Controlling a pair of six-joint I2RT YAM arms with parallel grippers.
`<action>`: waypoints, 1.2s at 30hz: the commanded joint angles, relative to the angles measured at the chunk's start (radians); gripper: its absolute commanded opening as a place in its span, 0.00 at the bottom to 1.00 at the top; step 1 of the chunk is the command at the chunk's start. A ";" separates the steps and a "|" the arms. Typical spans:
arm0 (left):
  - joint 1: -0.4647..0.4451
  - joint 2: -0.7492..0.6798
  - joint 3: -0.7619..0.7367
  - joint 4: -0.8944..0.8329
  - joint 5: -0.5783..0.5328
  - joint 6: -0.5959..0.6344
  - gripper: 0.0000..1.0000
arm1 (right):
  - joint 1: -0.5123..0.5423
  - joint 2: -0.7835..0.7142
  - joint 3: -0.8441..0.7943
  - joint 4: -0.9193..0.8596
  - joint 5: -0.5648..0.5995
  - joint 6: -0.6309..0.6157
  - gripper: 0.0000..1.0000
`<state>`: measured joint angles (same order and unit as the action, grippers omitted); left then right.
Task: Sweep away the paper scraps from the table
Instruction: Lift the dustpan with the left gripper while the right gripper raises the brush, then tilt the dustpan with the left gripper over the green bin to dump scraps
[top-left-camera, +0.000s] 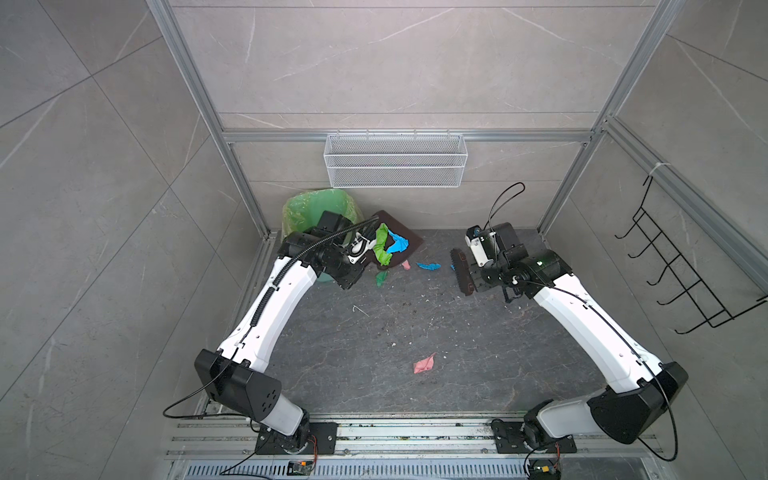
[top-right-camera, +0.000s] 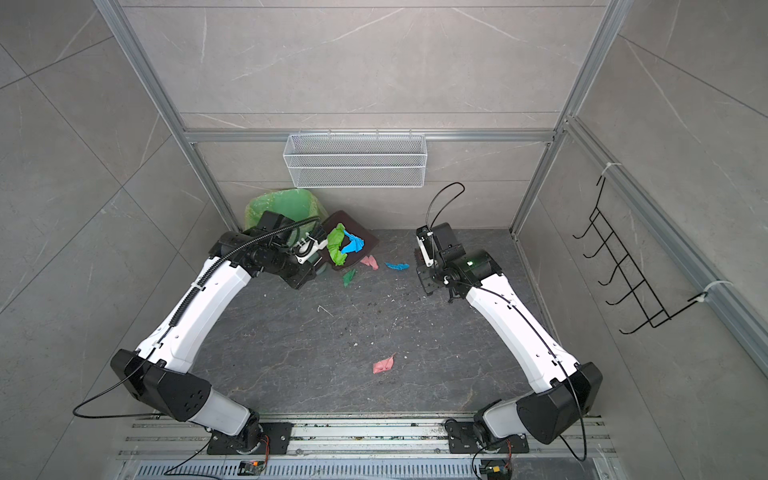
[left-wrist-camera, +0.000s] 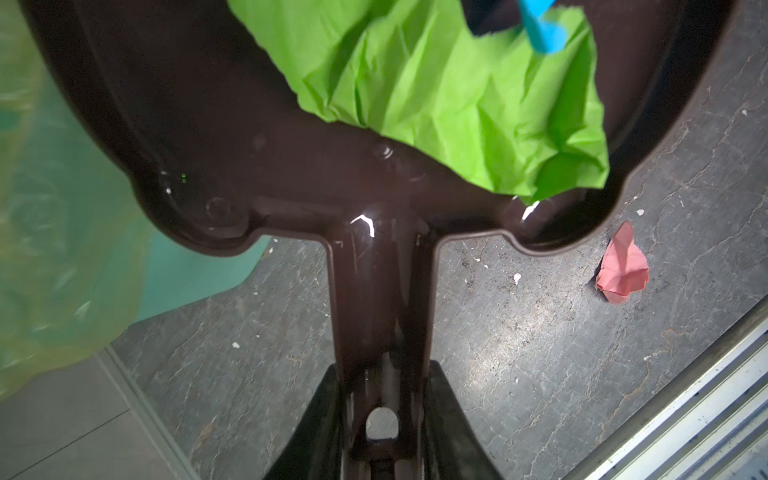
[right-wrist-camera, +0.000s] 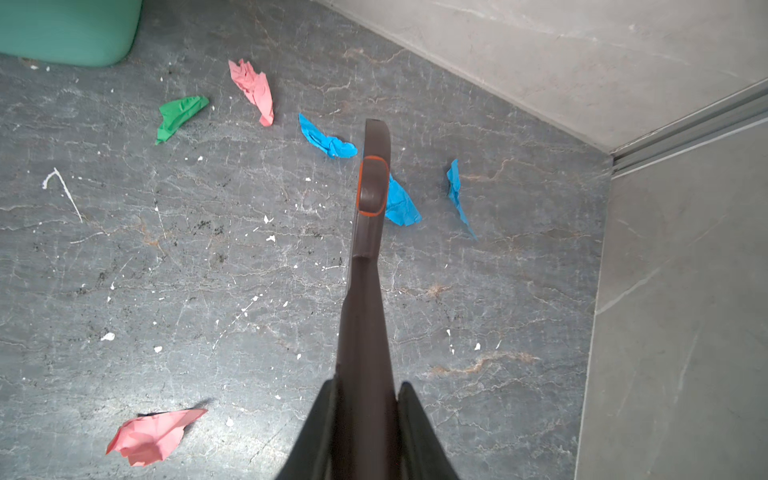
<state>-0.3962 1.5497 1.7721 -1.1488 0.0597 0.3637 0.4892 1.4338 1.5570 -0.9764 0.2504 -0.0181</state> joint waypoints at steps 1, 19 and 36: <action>0.051 0.029 0.098 -0.126 -0.007 -0.028 0.00 | -0.003 -0.007 -0.010 0.057 -0.017 0.014 0.00; 0.290 0.224 0.462 -0.214 -0.119 -0.014 0.00 | -0.002 -0.010 -0.077 0.071 -0.179 0.039 0.00; 0.336 0.367 0.593 -0.197 -0.461 0.091 0.00 | -0.002 -0.020 -0.120 0.088 -0.189 0.041 0.00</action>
<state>-0.0658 1.9274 2.3653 -1.3823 -0.3038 0.4057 0.4892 1.4322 1.4433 -0.9215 0.0628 0.0082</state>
